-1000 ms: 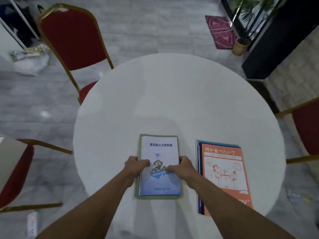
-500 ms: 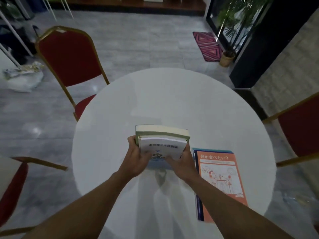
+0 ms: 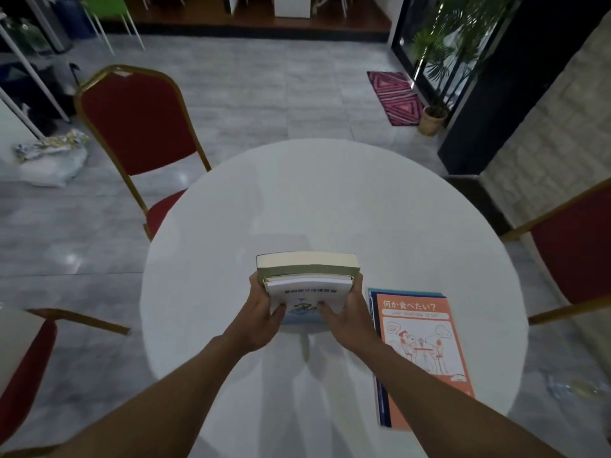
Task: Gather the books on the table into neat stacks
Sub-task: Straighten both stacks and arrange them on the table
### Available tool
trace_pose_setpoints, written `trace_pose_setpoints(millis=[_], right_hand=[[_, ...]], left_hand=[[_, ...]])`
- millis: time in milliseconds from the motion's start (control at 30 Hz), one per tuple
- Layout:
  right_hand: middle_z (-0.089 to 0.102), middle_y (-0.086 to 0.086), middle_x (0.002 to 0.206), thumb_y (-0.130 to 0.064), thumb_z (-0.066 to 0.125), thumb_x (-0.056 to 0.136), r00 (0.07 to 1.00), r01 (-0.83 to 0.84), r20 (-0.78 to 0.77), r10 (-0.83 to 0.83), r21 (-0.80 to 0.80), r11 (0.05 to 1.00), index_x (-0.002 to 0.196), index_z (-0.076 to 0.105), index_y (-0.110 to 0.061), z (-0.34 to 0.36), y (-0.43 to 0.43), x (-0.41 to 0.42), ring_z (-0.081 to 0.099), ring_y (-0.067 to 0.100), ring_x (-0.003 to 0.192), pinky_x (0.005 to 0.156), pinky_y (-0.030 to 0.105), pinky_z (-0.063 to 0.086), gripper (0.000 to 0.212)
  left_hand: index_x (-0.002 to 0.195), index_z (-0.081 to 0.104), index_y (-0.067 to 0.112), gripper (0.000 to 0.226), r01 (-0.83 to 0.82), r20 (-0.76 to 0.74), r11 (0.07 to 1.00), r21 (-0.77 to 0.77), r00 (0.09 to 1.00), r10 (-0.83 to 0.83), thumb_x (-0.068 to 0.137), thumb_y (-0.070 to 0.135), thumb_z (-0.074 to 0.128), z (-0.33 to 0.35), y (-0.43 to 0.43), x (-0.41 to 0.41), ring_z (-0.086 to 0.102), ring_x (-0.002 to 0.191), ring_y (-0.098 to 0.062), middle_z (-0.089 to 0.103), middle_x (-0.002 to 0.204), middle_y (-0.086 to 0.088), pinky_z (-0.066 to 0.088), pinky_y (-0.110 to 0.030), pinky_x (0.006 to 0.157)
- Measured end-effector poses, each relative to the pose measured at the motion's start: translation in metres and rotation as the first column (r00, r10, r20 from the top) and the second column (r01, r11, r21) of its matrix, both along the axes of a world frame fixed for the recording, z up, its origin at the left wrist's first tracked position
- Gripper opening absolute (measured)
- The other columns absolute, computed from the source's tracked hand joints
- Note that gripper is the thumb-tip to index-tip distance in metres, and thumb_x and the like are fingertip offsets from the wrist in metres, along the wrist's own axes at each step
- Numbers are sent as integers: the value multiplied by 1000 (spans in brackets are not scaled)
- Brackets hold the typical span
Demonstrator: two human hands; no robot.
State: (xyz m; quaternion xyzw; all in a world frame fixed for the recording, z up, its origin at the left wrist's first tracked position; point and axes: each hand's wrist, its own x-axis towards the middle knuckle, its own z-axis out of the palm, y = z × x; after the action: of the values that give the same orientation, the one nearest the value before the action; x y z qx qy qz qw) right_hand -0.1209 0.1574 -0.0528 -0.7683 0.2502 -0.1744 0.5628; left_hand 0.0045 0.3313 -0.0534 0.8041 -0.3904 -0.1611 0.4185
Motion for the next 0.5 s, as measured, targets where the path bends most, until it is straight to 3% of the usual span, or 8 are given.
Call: trace_pose_setpoints(millis=[167, 300, 400, 500], right_hand=[[58, -8, 121, 0, 72, 83, 1000, 0, -30, 0, -2, 1000, 122, 32, -45, -6, 0, -7, 59, -3, 113, 93, 30, 57, 71], [57, -8, 121, -1, 72, 84, 999, -1, -37, 1, -16, 1000, 122, 33, -43, -4, -2, -6, 59, -3, 112, 93, 30, 57, 69], [58, -7, 125, -5, 73, 85, 999, 1, -42, -2, -15, 1000, 124, 31, -49, -5, -3, -8, 59, 3, 117, 95, 32, 57, 72], [57, -14, 124, -11, 73, 85, 996, 16, -86, -18, -26, 1000, 123, 29, -57, -12, -1, -11, 57, -1, 119, 94, 24, 56, 75]], left_hand=[[151, 15, 6, 73, 4, -14, 1000, 8, 1000, -4, 92, 2, 57, -7, -3, -5, 23, 129, 4, 18, 131, 13, 16, 6, 106], [151, 15, 7, 74, 9, -29, 1000, 12, 1000, -9, 90, -2, 56, -6, -4, -1, 25, 135, -3, 19, 135, 10, 20, -2, 112], [148, 18, 14, 72, 10, -16, 1000, -6, 1000, -10, 89, -4, 57, -2, -7, -2, 27, 130, 4, 22, 132, 12, 21, 3, 107], [145, 11, 26, 75, -6, -29, 1000, -12, 1000, 6, 91, -3, 56, -4, -5, -5, 27, 125, 9, 23, 129, 14, 21, 7, 102]])
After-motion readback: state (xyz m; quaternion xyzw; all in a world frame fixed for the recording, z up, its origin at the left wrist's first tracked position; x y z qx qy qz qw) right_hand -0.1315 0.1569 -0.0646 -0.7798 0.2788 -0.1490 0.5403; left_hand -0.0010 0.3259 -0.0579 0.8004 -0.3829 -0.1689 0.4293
